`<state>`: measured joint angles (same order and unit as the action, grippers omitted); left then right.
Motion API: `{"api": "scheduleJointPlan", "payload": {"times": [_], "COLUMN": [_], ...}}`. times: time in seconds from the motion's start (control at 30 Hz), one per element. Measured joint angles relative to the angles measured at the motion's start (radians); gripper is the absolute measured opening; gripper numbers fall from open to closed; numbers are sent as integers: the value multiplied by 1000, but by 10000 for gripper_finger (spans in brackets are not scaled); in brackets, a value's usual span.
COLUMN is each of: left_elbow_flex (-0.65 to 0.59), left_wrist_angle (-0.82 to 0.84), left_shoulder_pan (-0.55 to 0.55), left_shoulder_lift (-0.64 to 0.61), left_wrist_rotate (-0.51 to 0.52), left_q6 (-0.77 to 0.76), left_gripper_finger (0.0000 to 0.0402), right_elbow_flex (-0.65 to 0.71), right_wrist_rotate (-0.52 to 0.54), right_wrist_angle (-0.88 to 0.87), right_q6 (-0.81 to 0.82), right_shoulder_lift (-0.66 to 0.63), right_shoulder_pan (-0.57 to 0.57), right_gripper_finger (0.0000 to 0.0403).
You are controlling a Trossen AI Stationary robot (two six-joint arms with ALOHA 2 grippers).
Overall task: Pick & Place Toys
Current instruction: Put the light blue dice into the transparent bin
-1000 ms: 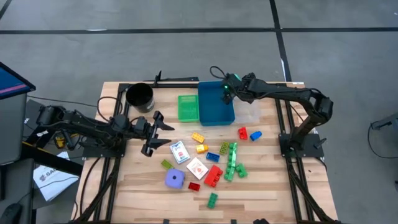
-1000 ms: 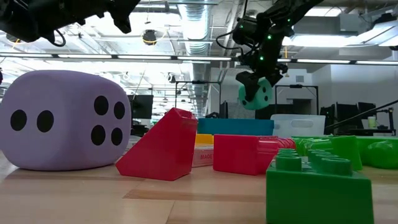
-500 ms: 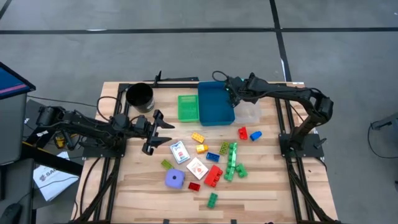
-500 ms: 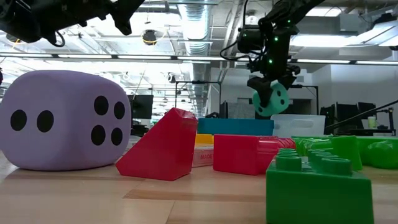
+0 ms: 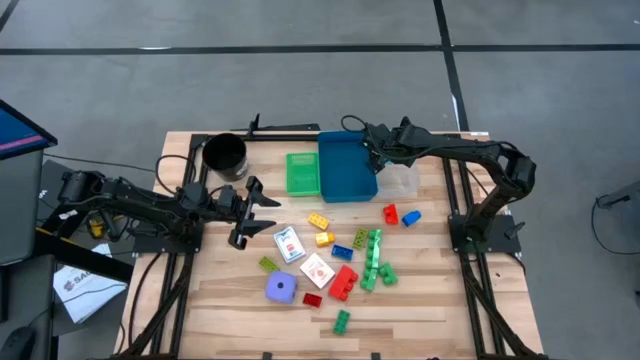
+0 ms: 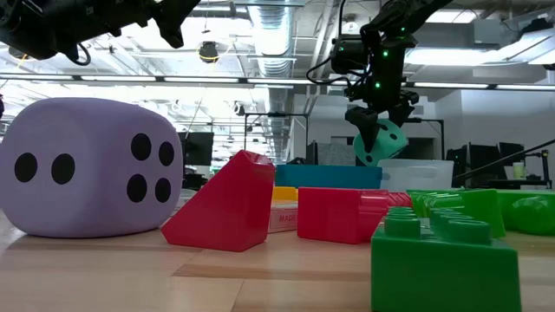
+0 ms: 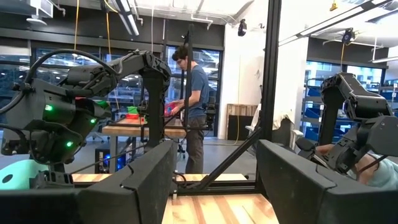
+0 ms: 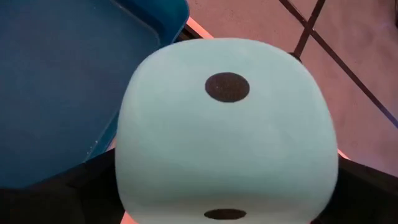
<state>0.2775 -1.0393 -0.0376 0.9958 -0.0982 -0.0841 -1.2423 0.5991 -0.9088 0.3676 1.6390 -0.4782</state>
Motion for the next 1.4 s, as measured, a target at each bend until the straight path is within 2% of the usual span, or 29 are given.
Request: {"api": "scheduleJointPlan", "payload": {"times": [0.27, 0.6, 0.9, 1.03, 1.13, 1.23, 1.3, 1.4], "left_elbow_flex": [0, 0, 0, 0, 0, 0, 0, 0], "left_wrist_angle": [0, -1, -2, -2, -2, -2, -2, -2], "left_shoulder_pan": [0, 0, 0, 0, 0, 0, 0, 0], "left_shoulder_lift": [0, 0, 0, 0, 0, 0, 0, 0], "left_wrist_rotate": [0, 0, 0, 0, 0, 0, 0, 0], "left_q6": [0, 0, 0, 0, 0, 0, 0, 0], "left_gripper_finger": [223, 223, 223, 223, 223, 223, 223, 223], "right_elbow_flex": [0, 0, 1, 1, 1, 1, 1, 1], "right_wrist_rotate": [-1, -79, -49, -121, -51, -60, -49, 51], "right_wrist_angle": [-1, -5, -110, -117, -110, -107, -103, -97], "right_q6": [0, -8, 4, -11, -35, -40, -105, -241], "right_shoulder_lift": [0, 0, 0, 0, 0, 0, 0, 2], "right_shoulder_pan": [0, 0, -29, -23, -4, -4, 8, 34], "right_gripper_finger": [399, 400, 400, 400, 400, 400, 400, 400]}}
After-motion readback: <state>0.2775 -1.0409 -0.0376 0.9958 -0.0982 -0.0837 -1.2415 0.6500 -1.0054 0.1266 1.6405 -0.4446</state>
